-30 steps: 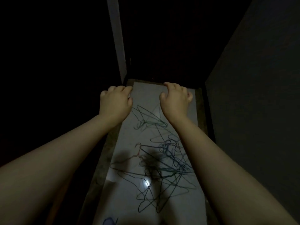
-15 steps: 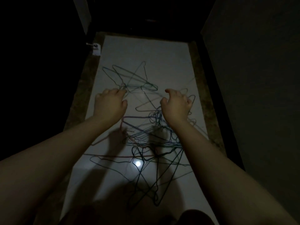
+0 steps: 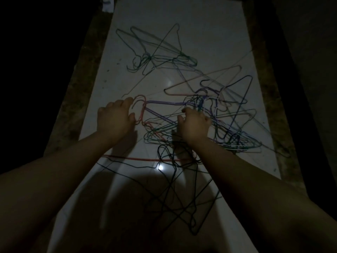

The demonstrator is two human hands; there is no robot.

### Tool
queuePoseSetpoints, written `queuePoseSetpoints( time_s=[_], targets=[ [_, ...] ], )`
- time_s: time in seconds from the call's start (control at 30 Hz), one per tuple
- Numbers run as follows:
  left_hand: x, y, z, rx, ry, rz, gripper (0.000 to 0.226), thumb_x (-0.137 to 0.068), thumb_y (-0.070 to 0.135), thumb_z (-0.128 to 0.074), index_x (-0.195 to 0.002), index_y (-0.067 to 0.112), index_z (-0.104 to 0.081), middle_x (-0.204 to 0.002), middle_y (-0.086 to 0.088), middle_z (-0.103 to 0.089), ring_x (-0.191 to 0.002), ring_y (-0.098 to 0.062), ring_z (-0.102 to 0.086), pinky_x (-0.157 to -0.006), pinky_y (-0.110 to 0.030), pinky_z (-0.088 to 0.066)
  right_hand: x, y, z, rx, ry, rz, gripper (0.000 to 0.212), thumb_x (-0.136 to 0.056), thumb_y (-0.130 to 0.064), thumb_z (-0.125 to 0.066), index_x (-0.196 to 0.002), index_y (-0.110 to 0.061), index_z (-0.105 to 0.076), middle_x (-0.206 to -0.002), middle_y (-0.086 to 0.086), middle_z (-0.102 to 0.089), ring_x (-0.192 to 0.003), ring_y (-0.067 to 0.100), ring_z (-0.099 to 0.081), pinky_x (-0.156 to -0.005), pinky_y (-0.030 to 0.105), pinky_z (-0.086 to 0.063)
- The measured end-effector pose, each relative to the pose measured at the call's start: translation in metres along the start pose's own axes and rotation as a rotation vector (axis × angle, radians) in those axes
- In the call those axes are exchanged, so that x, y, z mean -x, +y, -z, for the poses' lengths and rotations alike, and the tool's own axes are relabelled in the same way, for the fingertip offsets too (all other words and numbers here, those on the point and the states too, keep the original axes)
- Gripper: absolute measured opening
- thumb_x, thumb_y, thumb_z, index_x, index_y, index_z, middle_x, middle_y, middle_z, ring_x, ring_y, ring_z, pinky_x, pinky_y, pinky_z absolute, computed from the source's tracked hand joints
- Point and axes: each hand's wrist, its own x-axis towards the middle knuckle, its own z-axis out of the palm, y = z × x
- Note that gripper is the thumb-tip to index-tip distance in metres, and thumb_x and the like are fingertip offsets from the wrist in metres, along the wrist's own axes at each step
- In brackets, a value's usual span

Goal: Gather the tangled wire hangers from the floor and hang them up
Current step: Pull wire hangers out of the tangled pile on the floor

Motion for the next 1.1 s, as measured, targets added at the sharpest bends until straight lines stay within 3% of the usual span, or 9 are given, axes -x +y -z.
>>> queuePoseSetpoints(
  time_s=[0.27,0.4,0.57,0.63,0.73,0.83,0.9,1.03,1.1],
  targets=[
    [-0.001,-0.048,-0.038,-0.009,-0.030,0.018,0.054,-0.094,0.029,-0.046,-0.144,0.013,-0.031,-0.127,-0.021,-0.052,-0.110,-0.037,-0.050,-0.089,-0.043,-0.042,-0.017,-0.032,-0.060,0.017,-0.046,0.206,0.034,-0.099,-0.038,-0.040,-0.120,-0.020,-0.059,-0.118,0.007,-0.062,-0.112,0.027,-0.051,-0.092,0.034,-0.031],
    [0.004,-0.063,-0.046,-0.007,-0.033,0.040,0.056,-0.094,0.029,-0.047,-0.145,0.013,-0.030,-0.126,-0.021,-0.053,-0.109,-0.038,-0.050,-0.087,-0.043,-0.043,-0.025,-0.058,-0.078,-0.092,-0.122,0.298,0.041,-0.099,-0.036,-0.042,-0.132,-0.014,-0.053,-0.131,0.011,-0.056,-0.119,0.029,-0.049,-0.096,0.033,-0.035],
    [0.007,-0.075,-0.048,0.014,-0.020,0.047,0.056,-0.094,0.030,-0.046,-0.145,0.013,-0.028,-0.126,-0.021,-0.052,-0.110,-0.038,-0.050,-0.088,-0.043,-0.043,-0.036,-0.078,-0.098,0.182,-0.351,0.267,0.038,-0.094,-0.042,-0.046,-0.119,-0.015,-0.057,-0.118,0.009,-0.060,-0.111,0.029,-0.052,-0.098,0.040,-0.033],
    [0.008,-0.078,-0.047,0.023,-0.002,0.034,0.056,-0.095,0.030,-0.046,-0.145,0.013,-0.029,-0.124,-0.022,-0.053,-0.107,-0.038,-0.051,-0.086,-0.043,-0.043,-0.035,-0.081,-0.102,0.080,-0.358,0.166,0.031,-0.093,-0.040,-0.049,-0.109,-0.015,-0.059,-0.109,0.008,-0.063,-0.104,0.027,-0.055,-0.098,0.041,-0.031],
    [0.011,-0.080,-0.048,0.021,0.011,0.014,0.055,-0.095,0.032,-0.043,-0.144,0.012,-0.031,-0.121,-0.022,-0.054,-0.106,-0.038,-0.052,-0.085,-0.043,-0.043,-0.033,-0.085,-0.099,-0.006,-0.345,0.194,0.025,-0.093,-0.032,-0.053,-0.108,-0.015,-0.063,-0.107,0.007,-0.065,-0.103,0.027,-0.057,-0.094,0.037,-0.034],
    [0.011,-0.082,-0.046,0.079,0.037,0.009,0.061,-0.087,0.038,-0.035,-0.141,0.011,-0.035,-0.118,-0.022,-0.057,-0.102,-0.039,-0.055,-0.081,-0.044,-0.046,-0.035,-0.095,-0.089,-0.464,-0.336,0.203,0.026,-0.096,-0.025,-0.051,-0.099,-0.004,-0.065,-0.086,0.006,-0.064,-0.081,0.019,-0.059,-0.077,0.027,-0.047],
    [0.007,-0.082,-0.041,0.136,0.092,0.009,0.060,-0.086,0.036,-0.035,-0.139,0.009,-0.038,-0.115,-0.023,-0.058,-0.099,-0.039,-0.056,-0.077,-0.043,-0.047,-0.040,-0.104,-0.079,-0.747,-0.253,0.092,0.021,-0.096,-0.019,-0.052,-0.084,-0.006,-0.062,-0.068,-0.002,-0.054,-0.065,0.012,-0.051,-0.061,0.023,-0.040],
    [-0.002,-0.074,-0.032,0.203,0.177,0.011,0.054,-0.092,0.033,-0.038,-0.139,0.008,-0.039,-0.115,-0.023,-0.059,-0.102,-0.038,-0.055,-0.080,-0.042,-0.046,-0.049,-0.112,-0.058,-1.005,-0.121,-0.028,0.028,-0.095,-0.010,-0.051,-0.068,-0.016,-0.051,-0.062,-0.003,-0.046,-0.058,0.008,-0.042,-0.051,0.015,-0.033],
    [-0.002,-0.066,-0.030,0.193,0.172,0.005,0.056,-0.090,0.037,-0.033,-0.139,0.010,-0.040,-0.115,-0.020,-0.059,-0.102,-0.036,-0.056,-0.081,-0.042,-0.046,-0.051,-0.117,-0.049,-1.152,-0.035,-0.073,0.029,-0.096,-0.009,-0.049,-0.068,-0.013,-0.047,-0.060,-0.001,-0.041,-0.054,0.009,-0.038,-0.050,0.017,-0.033]
  ],
)
